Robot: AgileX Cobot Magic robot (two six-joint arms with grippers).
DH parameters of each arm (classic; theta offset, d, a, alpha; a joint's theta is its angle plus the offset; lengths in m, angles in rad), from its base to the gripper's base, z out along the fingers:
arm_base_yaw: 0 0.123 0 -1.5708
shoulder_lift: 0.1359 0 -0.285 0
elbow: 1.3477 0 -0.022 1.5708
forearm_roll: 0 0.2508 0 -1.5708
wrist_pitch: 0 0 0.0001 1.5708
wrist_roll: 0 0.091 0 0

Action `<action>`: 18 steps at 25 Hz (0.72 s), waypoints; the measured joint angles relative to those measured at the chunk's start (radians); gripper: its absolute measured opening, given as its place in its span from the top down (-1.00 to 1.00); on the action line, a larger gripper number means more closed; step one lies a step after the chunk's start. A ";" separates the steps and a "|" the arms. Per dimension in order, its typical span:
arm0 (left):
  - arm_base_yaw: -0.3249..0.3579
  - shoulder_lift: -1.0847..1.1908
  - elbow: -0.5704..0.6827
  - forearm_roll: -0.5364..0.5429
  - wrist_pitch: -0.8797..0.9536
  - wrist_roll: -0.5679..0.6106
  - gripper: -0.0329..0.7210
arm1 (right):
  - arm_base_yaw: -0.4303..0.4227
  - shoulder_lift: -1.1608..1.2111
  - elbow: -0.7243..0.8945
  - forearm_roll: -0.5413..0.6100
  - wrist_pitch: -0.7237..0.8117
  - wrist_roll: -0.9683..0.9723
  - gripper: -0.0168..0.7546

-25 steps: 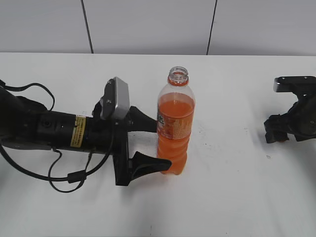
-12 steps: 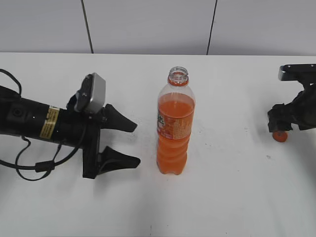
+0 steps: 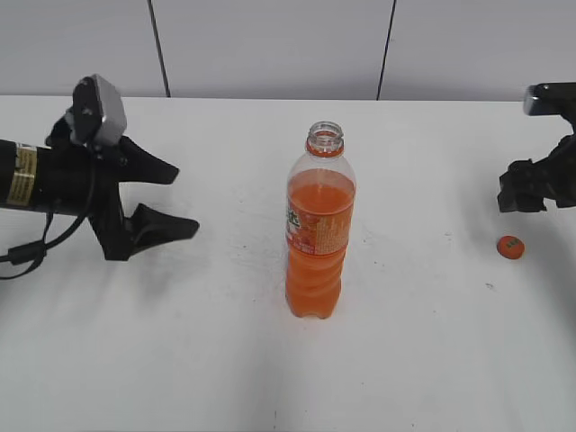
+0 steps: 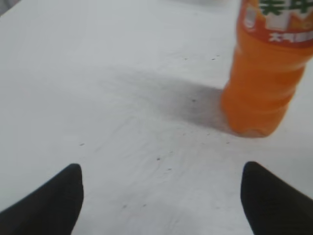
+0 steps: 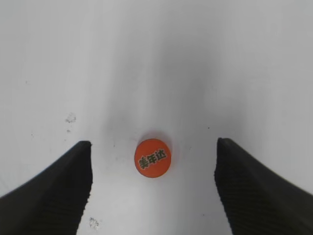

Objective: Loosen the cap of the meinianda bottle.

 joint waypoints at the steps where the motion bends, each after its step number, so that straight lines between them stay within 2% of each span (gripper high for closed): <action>1: 0.006 -0.014 0.000 -0.028 0.043 -0.011 -0.66 | 0.000 -0.011 0.000 -0.004 0.000 0.000 -0.56; 9: 0.013 -0.099 -0.044 -0.377 0.686 -0.029 -0.64 | 0.001 -0.066 -0.035 -0.026 0.007 -0.001 -0.56; 13: 0.014 -0.100 -0.117 -0.534 0.988 -0.005 -0.52 | 0.001 -0.066 -0.094 -0.021 0.070 -0.002 -0.56; 15: 0.014 -0.100 -0.170 -0.680 1.129 0.123 -0.42 | 0.001 -0.066 -0.136 -0.022 0.123 -0.001 -0.56; 18: 0.019 -0.100 -0.282 -0.975 1.336 0.442 -0.34 | 0.001 -0.066 -0.208 -0.022 0.226 0.000 -0.56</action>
